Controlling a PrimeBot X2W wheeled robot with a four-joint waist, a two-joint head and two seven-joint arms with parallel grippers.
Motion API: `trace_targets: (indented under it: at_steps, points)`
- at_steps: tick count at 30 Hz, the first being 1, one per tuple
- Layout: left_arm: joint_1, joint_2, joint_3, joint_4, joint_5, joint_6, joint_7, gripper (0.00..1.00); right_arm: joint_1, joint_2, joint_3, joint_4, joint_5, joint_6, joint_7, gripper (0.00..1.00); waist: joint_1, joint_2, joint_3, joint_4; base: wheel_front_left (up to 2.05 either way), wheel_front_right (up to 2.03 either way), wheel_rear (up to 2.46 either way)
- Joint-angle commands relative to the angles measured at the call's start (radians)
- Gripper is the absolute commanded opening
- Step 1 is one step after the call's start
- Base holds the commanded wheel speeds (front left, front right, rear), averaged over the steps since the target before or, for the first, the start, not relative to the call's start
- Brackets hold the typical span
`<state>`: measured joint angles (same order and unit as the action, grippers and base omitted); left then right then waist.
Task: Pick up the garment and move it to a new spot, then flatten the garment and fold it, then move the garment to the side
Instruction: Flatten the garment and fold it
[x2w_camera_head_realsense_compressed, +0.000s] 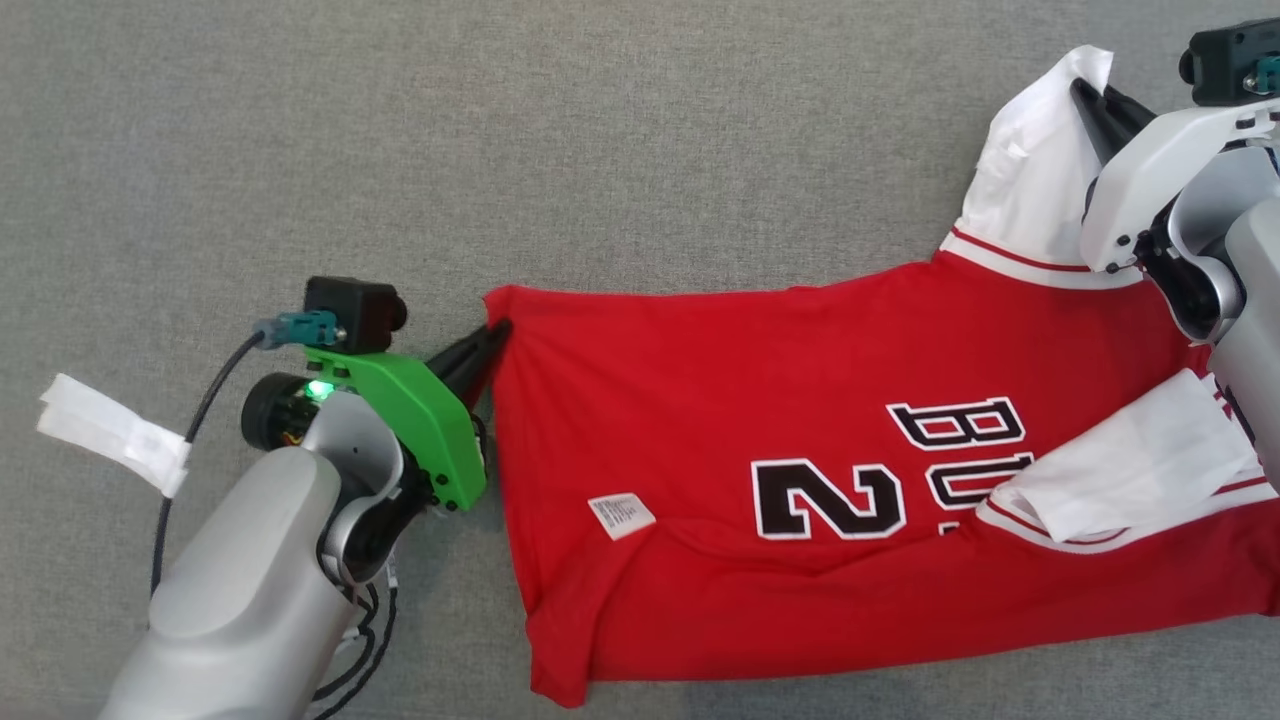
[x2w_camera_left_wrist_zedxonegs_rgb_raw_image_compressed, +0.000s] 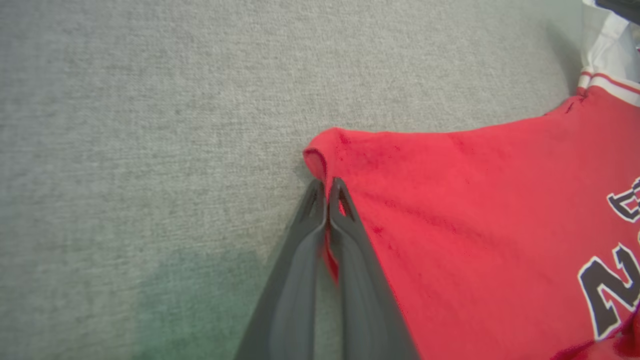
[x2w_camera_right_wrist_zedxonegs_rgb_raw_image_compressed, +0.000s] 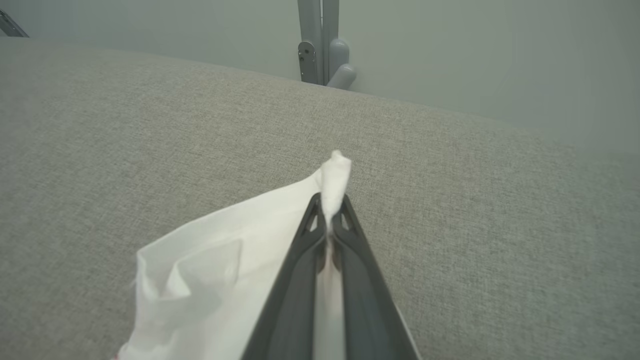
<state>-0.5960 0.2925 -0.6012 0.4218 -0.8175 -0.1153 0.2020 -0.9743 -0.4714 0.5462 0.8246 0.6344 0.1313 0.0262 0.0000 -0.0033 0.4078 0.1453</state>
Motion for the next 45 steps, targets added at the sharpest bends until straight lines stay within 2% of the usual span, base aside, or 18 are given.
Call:
trace_targets:
  at_steps: [1, 5, 11, 17, 21, 26, 30, 34, 36, 37, 38, 42, 45]
  points:
    - [-0.025, 0.011, 0.013, 0.004, 0.006, 0.007, -0.018, 0.00, -0.014, -0.004, 0.001, 0.007, 0.014, -0.001, -0.022, 0.00, 0.0000, 0.0033, -0.024, -0.016, 0.00, 0.00, 0.00]
    - [-0.038, 0.027, 0.035, 0.022, 0.016, 0.019, -0.057, 0.00, -0.021, -0.005, 0.004, 0.017, 0.027, -0.001, -0.073, 0.00, 0.0000, 0.0033, -0.058, -0.032, 0.00, 0.00, 0.00]
    - [-0.021, 0.033, 0.043, 0.030, 0.016, 0.014, -0.102, 0.00, 0.022, -0.014, 0.025, -0.006, 0.072, -0.001, -0.121, 0.00, 0.0000, 0.0033, -0.104, -0.057, 0.00, 0.00, 0.00]
    - [0.075, 0.067, 0.028, -0.039, 0.019, 0.000, -0.157, 0.00, 0.158, -0.061, 0.062, -0.149, 0.143, -0.001, -0.177, 0.00, 0.0000, 0.0033, -0.145, -0.084, 0.00, 0.00, 0.00]
    - [0.174, 0.097, 0.030, -0.119, 0.003, 0.005, -0.184, 0.00, 0.271, -0.095, 0.067, -0.244, 0.180, -0.001, -0.198, 0.00, 0.0000, 0.0033, -0.171, -0.102, 0.00, 0.00, 0.00]
    - [0.361, 0.155, 0.037, -0.283, -0.025, 0.044, -0.211, 0.00, 0.446, -0.143, 0.039, -0.368, 0.209, -0.001, -0.207, 0.00, 0.0000, 0.0033, -0.197, -0.139, 0.00, 0.00, 0.00]
    - [0.469, 0.183, 0.053, -0.377, -0.044, 0.086, -0.221, 0.00, 0.539, -0.139, -0.017, -0.408, 0.217, -0.001, -0.203, 0.00, 0.0000, 0.0033, -0.206, -0.158, 0.00, 0.00, 0.00]
    - [0.516, 0.189, 0.041, -0.402, -0.039, 0.113, -0.211, 0.01, 0.605, -0.112, -0.046, -0.417, 0.198, -0.001, -0.179, 0.00, 0.0000, 0.0033, -0.211, -0.160, 0.00, 0.00, 0.00]
    - [0.525, 0.186, 0.034, -0.397, -0.033, 0.121, -0.209, 0.44, 0.630, -0.104, -0.052, -0.414, 0.178, -0.001, -0.168, 0.55, 0.0000, 0.0033, -0.209, -0.157, 0.00, 0.00, 0.00]
    - [0.529, 0.186, 0.031, -0.393, -0.029, 0.124, -0.207, 0.69, 0.641, -0.101, -0.056, -0.411, 0.168, -0.001, -0.161, 1.00, 0.0000, 0.0033, -0.209, -0.156, 0.00, 0.00, 0.00]
    - [0.533, 0.191, 0.027, -0.388, -0.023, 0.127, -0.204, 1.00, 0.648, -0.098, -0.063, -0.409, 0.157, -0.001, -0.160, 1.00, 0.0000, 0.0033, -0.209, -0.155, 0.00, 0.00, 0.00]
    - [0.542, 0.215, 0.018, -0.379, 0.015, 0.149, -0.219, 1.00, 0.676, -0.101, -0.104, -0.435, 0.132, -0.001, -0.147, 1.00, 0.0000, 0.0033, -0.212, -0.155, 0.00, 0.00, 0.00]
    - [0.590, 0.234, 0.020, -0.398, 0.036, 0.181, -0.234, 1.00, 0.698, -0.119, -0.144, -0.481, 0.124, -0.001, -0.124, 1.00, 0.0000, 0.0033, -0.223, -0.165, 0.00, 0.00, 0.00]
